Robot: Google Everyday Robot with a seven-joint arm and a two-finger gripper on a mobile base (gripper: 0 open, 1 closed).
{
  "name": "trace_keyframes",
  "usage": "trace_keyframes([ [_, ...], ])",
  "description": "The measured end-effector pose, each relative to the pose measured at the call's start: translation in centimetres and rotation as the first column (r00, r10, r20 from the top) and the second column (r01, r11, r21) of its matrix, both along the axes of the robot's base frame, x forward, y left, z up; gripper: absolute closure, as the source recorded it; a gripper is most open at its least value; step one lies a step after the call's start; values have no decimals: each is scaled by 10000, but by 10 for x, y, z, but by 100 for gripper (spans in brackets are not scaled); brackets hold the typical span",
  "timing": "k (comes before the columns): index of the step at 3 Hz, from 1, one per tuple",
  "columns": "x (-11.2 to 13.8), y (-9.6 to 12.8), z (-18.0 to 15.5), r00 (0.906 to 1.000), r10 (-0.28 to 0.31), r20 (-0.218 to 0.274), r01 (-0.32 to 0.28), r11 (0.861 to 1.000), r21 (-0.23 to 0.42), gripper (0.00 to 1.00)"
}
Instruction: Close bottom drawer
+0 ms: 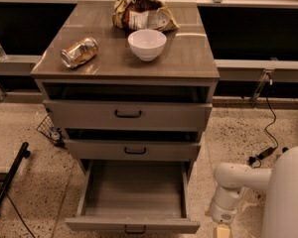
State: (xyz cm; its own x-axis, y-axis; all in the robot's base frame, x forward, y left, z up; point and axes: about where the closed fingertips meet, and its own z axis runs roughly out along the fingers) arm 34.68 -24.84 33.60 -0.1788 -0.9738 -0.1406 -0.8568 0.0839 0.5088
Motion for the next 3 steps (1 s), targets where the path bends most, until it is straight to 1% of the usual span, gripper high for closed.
trace_keyframes([
  [1, -16, 27, -33, 9973, 513, -519, -464, 9947, 920, 0],
  [2, -26, 46, -60, 9916, 726, -1074, -622, 9933, 977, 0],
  [3, -27, 43, -58, 9915, 733, -1071, -623, 9928, 1023, 0],
])
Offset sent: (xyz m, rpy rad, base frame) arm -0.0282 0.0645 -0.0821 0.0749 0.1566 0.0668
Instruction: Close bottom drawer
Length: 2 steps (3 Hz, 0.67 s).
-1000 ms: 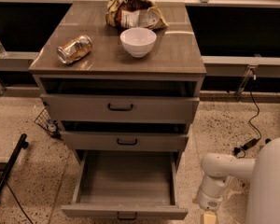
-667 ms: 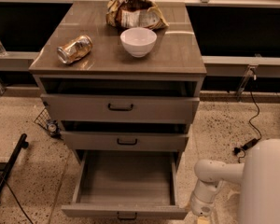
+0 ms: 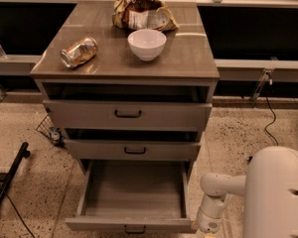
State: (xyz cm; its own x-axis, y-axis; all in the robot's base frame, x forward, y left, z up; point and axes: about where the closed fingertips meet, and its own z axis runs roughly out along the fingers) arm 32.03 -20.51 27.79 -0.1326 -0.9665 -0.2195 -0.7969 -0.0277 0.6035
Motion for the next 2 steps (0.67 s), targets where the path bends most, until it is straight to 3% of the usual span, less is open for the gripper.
trace_keyframes([
  [1, -2, 0, -1, 10000, 4, -43, -4, 10000, 9, 18],
  [2, -5, 1, -2, 10000, 8, -89, -7, 10000, 19, 43],
])
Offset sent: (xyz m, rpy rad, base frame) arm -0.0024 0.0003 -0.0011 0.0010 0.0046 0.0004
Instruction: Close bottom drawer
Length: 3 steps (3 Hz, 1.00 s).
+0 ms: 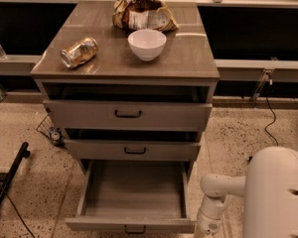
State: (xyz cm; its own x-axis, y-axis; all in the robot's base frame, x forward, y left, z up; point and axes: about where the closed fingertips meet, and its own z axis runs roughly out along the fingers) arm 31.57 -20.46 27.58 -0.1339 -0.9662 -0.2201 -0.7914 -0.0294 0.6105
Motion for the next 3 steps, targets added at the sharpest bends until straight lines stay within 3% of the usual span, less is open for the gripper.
trace_keyframes([
  [2, -4, 1, -2, 10000, 10, -79, -9, 10000, 16, 87],
  [3, -6, 2, -5, 9998, 102, -168, -100, 9999, 112, 100],
])
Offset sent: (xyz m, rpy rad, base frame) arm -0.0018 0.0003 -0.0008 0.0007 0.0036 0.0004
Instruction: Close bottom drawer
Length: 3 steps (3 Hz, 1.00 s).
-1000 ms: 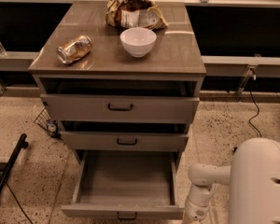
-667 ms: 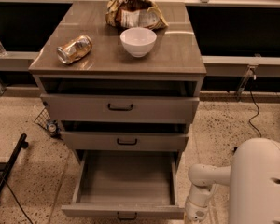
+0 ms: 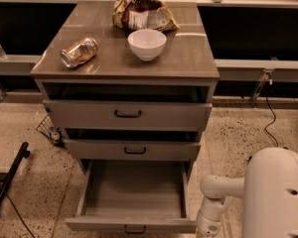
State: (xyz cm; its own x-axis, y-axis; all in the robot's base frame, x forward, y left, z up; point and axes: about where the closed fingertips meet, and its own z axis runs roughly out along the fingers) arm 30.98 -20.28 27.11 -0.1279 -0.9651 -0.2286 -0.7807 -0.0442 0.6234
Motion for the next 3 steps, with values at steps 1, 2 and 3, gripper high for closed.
trace_keyframes([
  [1, -1, 10, -9, 9989, 287, 373, -289, 9996, 54, 100],
  [2, 5, 30, -28, 9932, 702, 932, -720, 9973, 160, 100],
  [3, 16, 44, -41, 9876, 773, 1369, -828, 9960, 351, 100],
])
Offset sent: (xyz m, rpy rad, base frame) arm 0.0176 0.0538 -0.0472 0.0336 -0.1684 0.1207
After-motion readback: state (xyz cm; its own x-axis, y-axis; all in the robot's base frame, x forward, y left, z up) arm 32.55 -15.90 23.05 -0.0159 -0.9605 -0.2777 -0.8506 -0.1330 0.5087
